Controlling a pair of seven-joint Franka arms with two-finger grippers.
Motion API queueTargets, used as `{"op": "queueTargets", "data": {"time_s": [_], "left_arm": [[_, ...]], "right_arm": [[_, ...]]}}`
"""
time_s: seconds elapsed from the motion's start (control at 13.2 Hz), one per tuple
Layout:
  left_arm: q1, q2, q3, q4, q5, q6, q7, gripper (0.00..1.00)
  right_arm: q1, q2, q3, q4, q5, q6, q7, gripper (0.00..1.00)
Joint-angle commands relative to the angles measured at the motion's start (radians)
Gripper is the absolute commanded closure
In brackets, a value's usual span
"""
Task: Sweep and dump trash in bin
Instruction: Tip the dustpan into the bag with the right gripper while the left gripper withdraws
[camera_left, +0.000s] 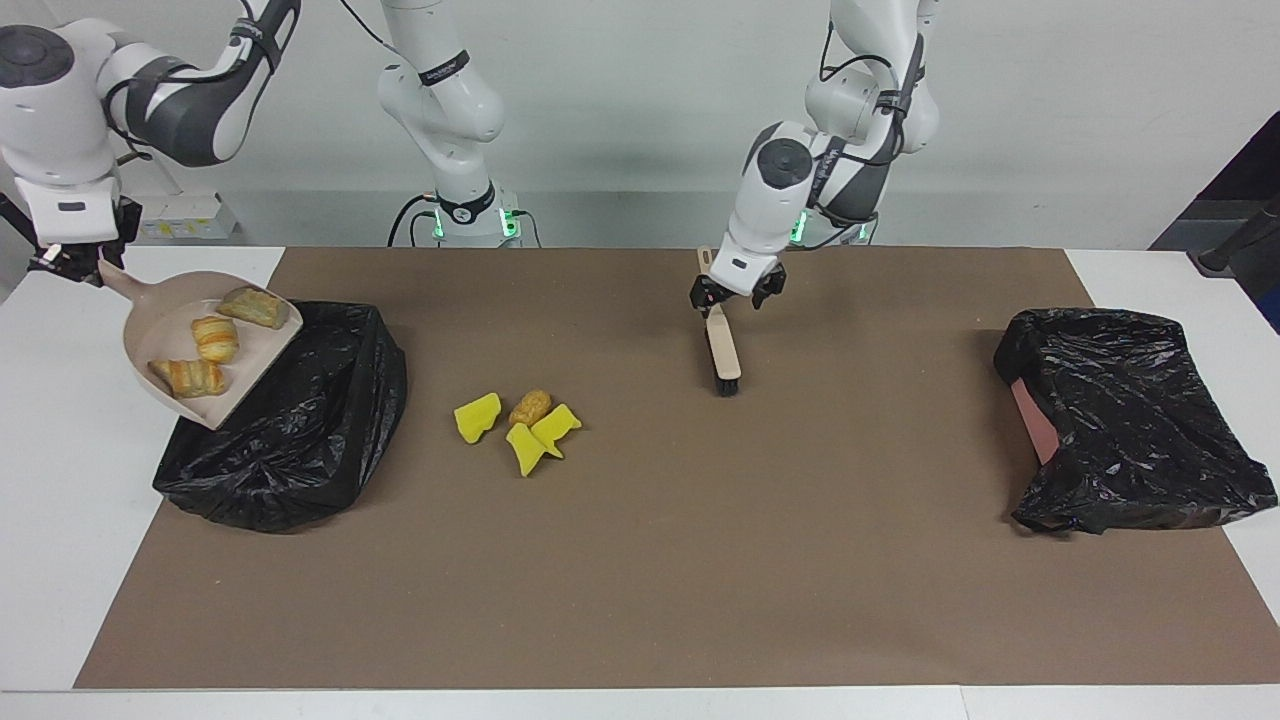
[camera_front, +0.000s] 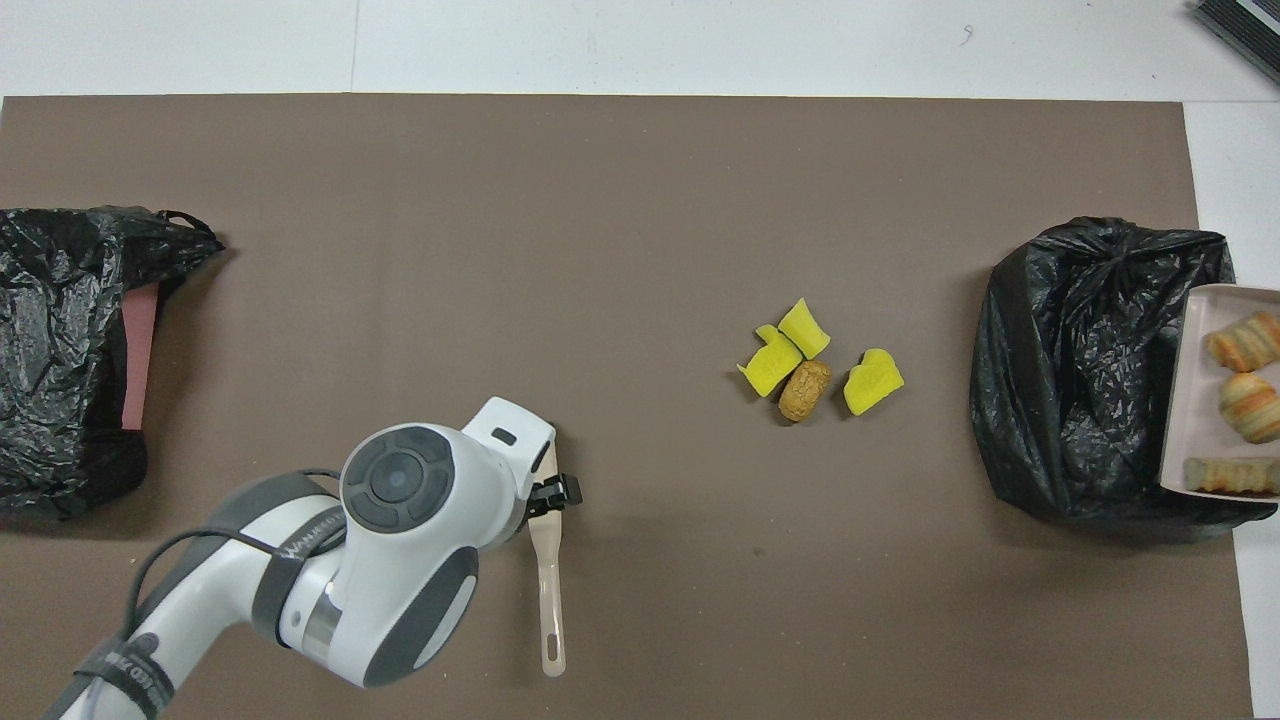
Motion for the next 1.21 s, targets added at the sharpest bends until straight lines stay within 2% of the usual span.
{"op": "queueTargets", "data": {"time_s": [0.0,0.38,0.53,0.91,1.13], "left_arm": [[0.092,0.083,-0.007,0.128,0.016,-0.042,0.017,0.0],[0.294,0.186,-0.009,0.288,0.014,-0.05,0.259,0.0],[0.352,0.2,-0.009,0.321,0.016,-0.069,0.34,0.0],[0.494,0.191,-0.004,0.453,0.024,-0.262,0.633,0.0],[0.511,0.196,0.004,0.556,0.117,-0.378,0.727,0.0]], "right_arm": [[0.056,-0.011,0.003,-0.021,-0.131,0.014,-0.024,1.0],[0.128,-0.015,0.005,-0.016,-0.303,0.003,-0.041,1.0],[0.147,-0.02,0.006,-0.009,-0.32,-0.003,-0.049,1.0],[0.216,-0.087,0.009,0.017,-0.327,-0.093,-0.038,1.0],[0.256,-0.089,0.053,0.062,-0.29,-0.211,0.102,1.0]]}}
